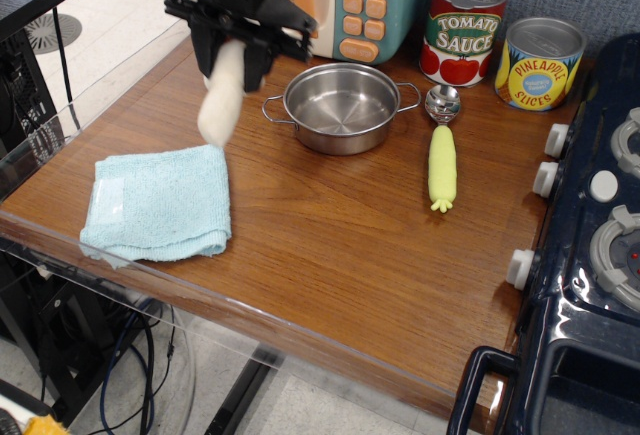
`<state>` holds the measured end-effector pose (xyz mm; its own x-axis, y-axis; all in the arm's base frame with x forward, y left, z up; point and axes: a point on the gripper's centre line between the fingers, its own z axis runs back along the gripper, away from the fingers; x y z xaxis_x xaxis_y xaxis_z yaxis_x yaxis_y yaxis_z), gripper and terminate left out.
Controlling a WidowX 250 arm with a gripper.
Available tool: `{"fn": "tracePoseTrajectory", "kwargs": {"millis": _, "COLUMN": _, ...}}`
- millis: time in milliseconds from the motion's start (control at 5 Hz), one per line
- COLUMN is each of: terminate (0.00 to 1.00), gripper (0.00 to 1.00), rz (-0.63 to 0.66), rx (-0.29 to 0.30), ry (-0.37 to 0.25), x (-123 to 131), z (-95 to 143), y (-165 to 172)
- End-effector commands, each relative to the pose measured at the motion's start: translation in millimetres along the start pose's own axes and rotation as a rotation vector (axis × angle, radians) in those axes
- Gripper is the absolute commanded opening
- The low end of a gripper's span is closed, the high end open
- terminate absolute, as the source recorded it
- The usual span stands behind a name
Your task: Move the mushroom in front of the microwave.
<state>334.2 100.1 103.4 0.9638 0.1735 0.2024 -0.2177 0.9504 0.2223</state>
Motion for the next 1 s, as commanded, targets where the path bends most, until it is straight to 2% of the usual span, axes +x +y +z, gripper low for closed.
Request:
{"fn": "tracePoseTrajectory", "kwargs": {"millis": 0, "terminate": 0.0, "gripper": 0.0, "rz": 0.078, "rx": 0.006, "ry": 0.009, "x": 38, "z": -29, "y": 44}}
{"fn": "tracePoseTrajectory", "kwargs": {"millis": 400, "terminate": 0.0, "gripper": 0.0, "rz": 0.077, "rx": 0.018, "ry": 0.06, "x": 65, "z": -69, "y": 62}}
{"fn": "tracePoseTrajectory", "kwargs": {"millis": 600, "terminate": 0.0, "gripper": 1.0, "rz": 0.073, "rx": 0.019, "ry": 0.079, "x": 65, "z": -75, "y": 67}}
{"fn": "tracePoseTrajectory", "kwargs": {"millis": 800, "terminate": 0.0, "gripper": 1.0, "rz": 0.062, "rx": 0.015, "ry": 0.058, "x": 67, "z": -65, "y": 62}}
